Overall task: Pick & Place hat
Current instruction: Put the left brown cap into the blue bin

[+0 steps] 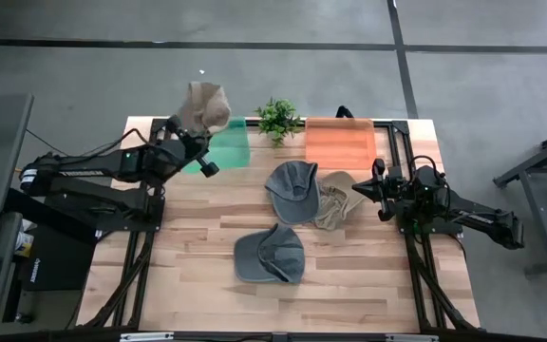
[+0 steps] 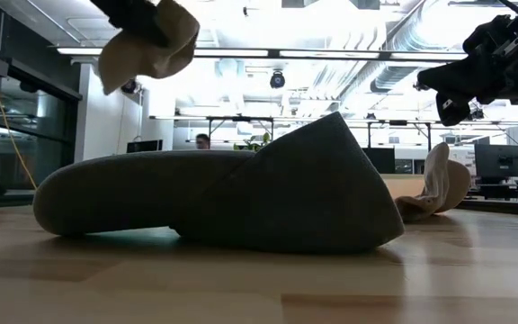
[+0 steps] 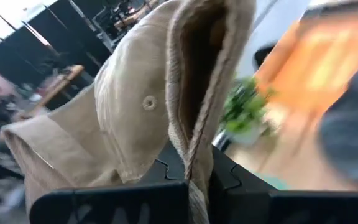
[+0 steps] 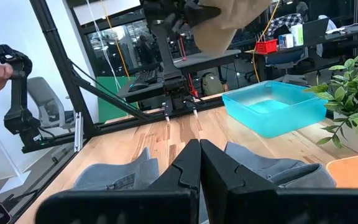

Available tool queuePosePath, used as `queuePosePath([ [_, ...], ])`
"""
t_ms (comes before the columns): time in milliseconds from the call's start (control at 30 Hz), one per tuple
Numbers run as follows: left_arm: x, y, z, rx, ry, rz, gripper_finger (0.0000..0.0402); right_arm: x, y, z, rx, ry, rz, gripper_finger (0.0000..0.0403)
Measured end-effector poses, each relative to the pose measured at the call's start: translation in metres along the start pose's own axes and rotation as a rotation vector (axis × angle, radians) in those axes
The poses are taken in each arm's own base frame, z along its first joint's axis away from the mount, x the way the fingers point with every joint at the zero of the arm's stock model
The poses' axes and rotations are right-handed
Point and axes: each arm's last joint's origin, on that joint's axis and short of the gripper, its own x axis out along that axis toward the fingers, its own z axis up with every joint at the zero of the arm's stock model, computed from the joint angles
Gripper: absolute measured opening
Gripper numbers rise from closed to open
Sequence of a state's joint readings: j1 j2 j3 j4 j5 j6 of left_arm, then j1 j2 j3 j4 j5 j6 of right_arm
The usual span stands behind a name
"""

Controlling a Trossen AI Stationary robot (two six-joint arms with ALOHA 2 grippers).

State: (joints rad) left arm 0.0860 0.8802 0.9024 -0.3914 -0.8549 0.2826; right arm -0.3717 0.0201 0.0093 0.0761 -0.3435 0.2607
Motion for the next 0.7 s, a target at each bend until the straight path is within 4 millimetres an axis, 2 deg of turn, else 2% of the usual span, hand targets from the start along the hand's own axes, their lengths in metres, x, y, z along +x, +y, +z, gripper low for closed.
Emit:
queuePosePath([
  [300,0.019,0.017,-0.012,0.218,0.083,-0.026,0.0000,0.000,0.000,0.000,0.000,0.000,0.001,0.0000],
  [467,0.030,0.027,-0.021,0.236,0.154,-0.111,0.0000,0.000,0.000,0.000,0.000,0.000,0.000,0.0000],
  [567,0.038,0.032,-0.021,0.253,0.229,-0.171,0.0000,0.000,0.000,0.000,0.000,0.000,0.000,0.0000],
  [700,0.048,0.042,-0.010,0.266,0.304,-0.237,0.0000,0.000,0.000,0.000,0.000,0.000,0.000,0.0000],
])
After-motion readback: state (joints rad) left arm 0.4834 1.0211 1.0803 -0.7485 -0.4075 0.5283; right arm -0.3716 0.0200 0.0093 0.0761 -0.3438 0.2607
